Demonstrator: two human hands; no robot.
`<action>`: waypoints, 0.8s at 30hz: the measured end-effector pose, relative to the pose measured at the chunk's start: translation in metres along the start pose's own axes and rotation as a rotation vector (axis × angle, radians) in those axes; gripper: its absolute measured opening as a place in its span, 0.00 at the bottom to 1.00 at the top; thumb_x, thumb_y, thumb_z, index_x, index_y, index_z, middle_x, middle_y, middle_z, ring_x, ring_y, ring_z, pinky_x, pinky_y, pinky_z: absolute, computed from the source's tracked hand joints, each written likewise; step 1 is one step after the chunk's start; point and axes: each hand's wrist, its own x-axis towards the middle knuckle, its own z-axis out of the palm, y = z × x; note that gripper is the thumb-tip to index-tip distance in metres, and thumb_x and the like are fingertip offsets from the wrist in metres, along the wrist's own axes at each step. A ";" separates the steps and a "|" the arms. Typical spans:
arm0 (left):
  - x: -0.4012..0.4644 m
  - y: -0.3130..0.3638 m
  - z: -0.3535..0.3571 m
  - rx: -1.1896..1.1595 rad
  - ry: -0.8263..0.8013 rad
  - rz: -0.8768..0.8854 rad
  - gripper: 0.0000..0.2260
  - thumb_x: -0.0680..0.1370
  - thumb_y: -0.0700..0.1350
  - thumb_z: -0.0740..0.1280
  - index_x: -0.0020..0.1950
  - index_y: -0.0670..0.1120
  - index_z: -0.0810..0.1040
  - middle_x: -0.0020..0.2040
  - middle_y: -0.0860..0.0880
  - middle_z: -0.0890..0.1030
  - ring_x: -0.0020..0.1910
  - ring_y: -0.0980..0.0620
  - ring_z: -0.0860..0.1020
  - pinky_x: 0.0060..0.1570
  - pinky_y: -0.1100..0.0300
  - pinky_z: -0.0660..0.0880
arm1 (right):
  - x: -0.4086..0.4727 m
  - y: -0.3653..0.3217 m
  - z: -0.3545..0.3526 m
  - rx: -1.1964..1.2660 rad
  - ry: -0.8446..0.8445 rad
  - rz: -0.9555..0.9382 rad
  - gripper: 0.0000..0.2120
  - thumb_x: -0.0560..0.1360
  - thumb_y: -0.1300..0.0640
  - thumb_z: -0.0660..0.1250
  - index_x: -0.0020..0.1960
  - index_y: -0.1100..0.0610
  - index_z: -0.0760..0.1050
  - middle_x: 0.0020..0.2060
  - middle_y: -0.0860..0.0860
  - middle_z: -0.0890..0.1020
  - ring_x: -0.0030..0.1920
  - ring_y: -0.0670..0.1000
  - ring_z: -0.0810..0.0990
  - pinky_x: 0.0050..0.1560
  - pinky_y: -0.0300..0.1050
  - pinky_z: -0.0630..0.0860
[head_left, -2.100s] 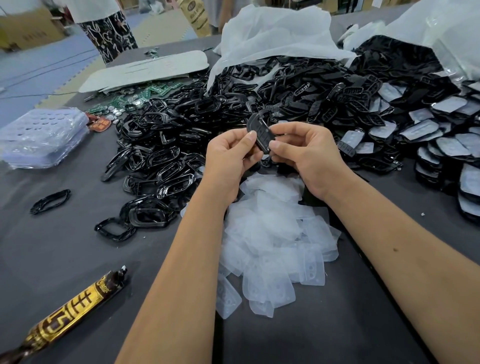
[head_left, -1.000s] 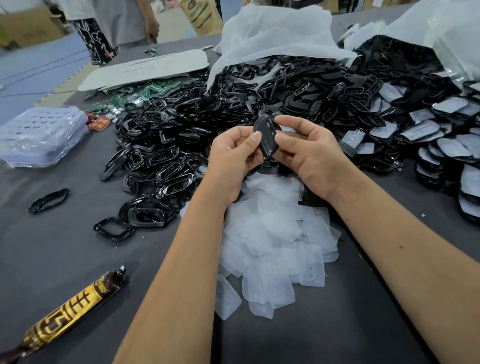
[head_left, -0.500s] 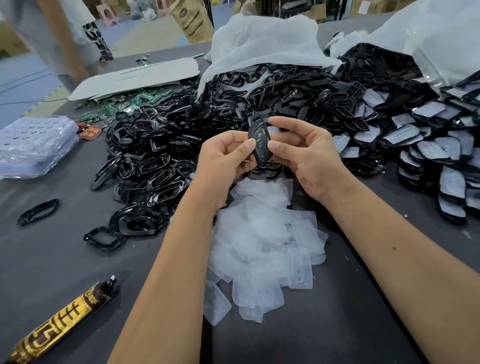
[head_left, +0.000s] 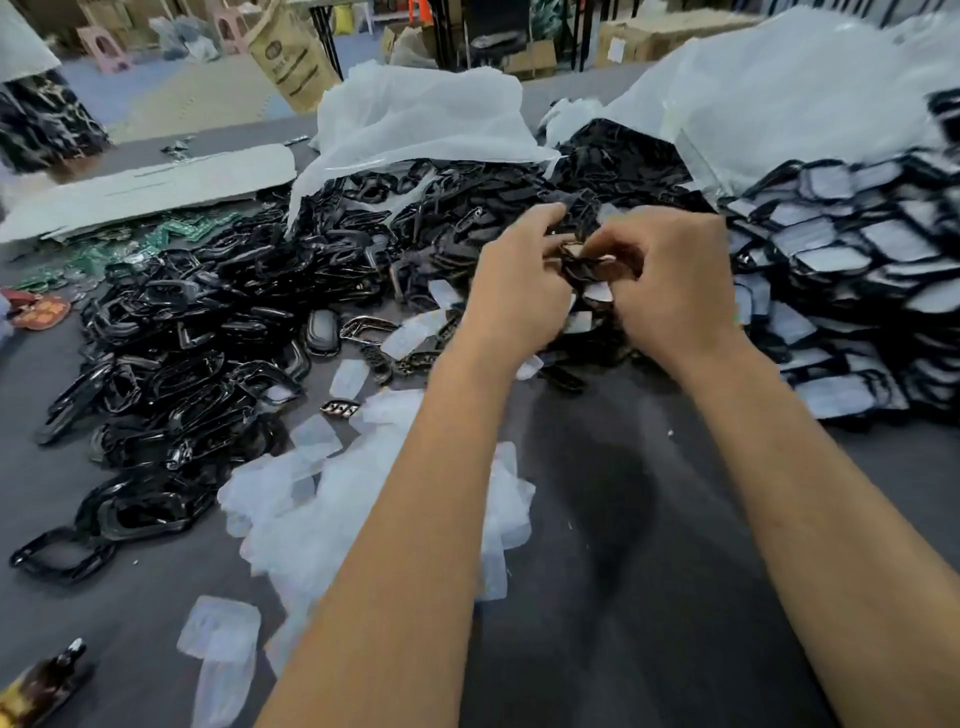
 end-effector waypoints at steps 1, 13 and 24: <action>0.002 0.006 0.013 0.034 -0.030 0.021 0.31 0.75 0.26 0.57 0.78 0.41 0.68 0.71 0.42 0.78 0.70 0.50 0.76 0.70 0.58 0.72 | -0.001 0.008 -0.007 -0.035 0.015 0.034 0.15 0.68 0.72 0.69 0.48 0.58 0.87 0.41 0.54 0.87 0.43 0.54 0.82 0.45 0.43 0.73; 0.000 0.023 0.075 0.165 0.137 0.060 0.23 0.71 0.30 0.63 0.63 0.42 0.81 0.56 0.44 0.85 0.58 0.45 0.80 0.58 0.56 0.74 | -0.001 0.031 -0.034 -0.186 -0.024 0.215 0.18 0.71 0.71 0.63 0.51 0.57 0.87 0.47 0.56 0.88 0.50 0.59 0.84 0.58 0.50 0.78; -0.010 -0.021 -0.009 0.455 0.299 -0.242 0.14 0.72 0.36 0.65 0.53 0.48 0.84 0.55 0.46 0.84 0.57 0.43 0.80 0.51 0.57 0.75 | 0.003 -0.039 0.014 -0.258 -0.761 0.151 0.19 0.67 0.52 0.84 0.50 0.53 0.77 0.43 0.50 0.83 0.46 0.54 0.82 0.43 0.47 0.78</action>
